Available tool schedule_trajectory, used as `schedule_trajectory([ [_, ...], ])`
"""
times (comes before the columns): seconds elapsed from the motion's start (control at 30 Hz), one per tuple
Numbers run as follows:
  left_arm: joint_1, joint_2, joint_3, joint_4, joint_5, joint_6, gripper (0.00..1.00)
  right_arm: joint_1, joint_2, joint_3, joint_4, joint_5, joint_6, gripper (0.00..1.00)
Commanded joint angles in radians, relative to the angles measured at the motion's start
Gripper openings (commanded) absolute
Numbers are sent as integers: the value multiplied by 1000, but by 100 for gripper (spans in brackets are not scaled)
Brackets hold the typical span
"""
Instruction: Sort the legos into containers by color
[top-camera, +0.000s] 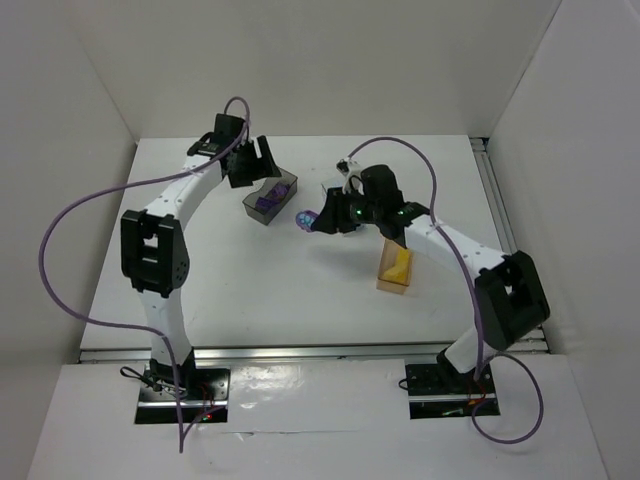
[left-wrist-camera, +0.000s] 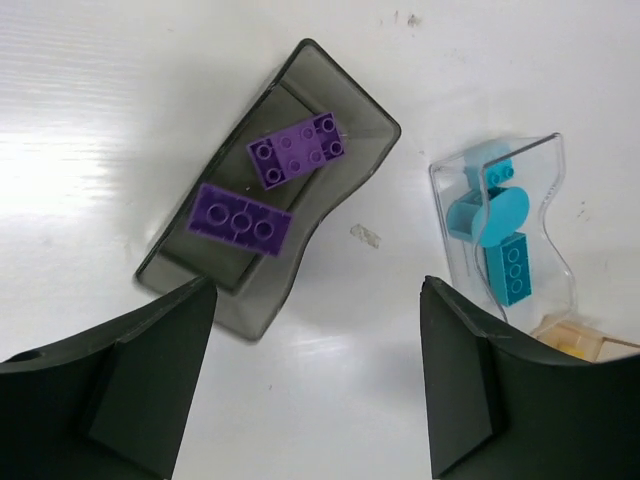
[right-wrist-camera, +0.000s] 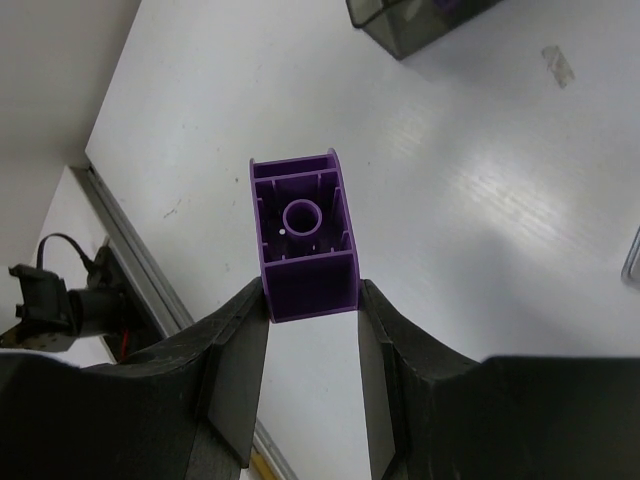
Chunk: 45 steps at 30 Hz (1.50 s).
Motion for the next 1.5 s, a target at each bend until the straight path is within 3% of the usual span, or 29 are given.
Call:
schedule_trajectory([
  [0.0,11,-220,-36,-39,-106,-6,86,-7,118,169,43,-4,1,12],
  [0.1,43,-373,-145,-39,-132,-53,86,5,219,286,17,51,1,12],
  [0.2,83,-506,-248,-39,-152,-73,84,16,397,504,-38,138,1,12],
  [0.3,116,-570,-303,-27,-127,-73,84,36,503,630,-85,172,-9,12],
  [0.5,166,-654,-376,-38,-83,-55,84,36,747,938,-171,146,-8,24],
  [0.53,176,-668,-391,-38,-71,-55,84,36,791,995,-182,146,-9,31],
  [0.6,186,-677,-402,-38,-71,-46,84,36,824,1035,-193,106,-27,63],
  [0.7,195,-686,-413,-38,-61,-46,84,36,821,1074,-220,118,-47,80],
  [0.73,195,-686,-413,-38,-52,-46,84,36,801,1060,-220,134,-47,90],
  [0.8,195,-695,-422,-38,-52,-46,84,36,709,977,-198,181,-56,95],
  [0.97,195,-696,-442,-38,-41,-37,84,36,478,781,-188,409,-76,99],
  [1.0,195,-705,-442,-38,-41,-36,84,36,383,680,-188,465,-76,100],
  [1.13,195,-728,-451,-38,-60,-27,86,36,150,426,-251,892,5,100],
  [1.23,195,-757,-471,-38,-51,-27,87,16,-17,270,-354,1104,82,100],
  [1.37,195,-804,-492,-38,-32,-27,87,-4,-179,157,-521,1244,188,100],
  [1.47,195,-846,-503,-29,-21,-18,87,-13,-301,63,-572,1267,201,100],
])
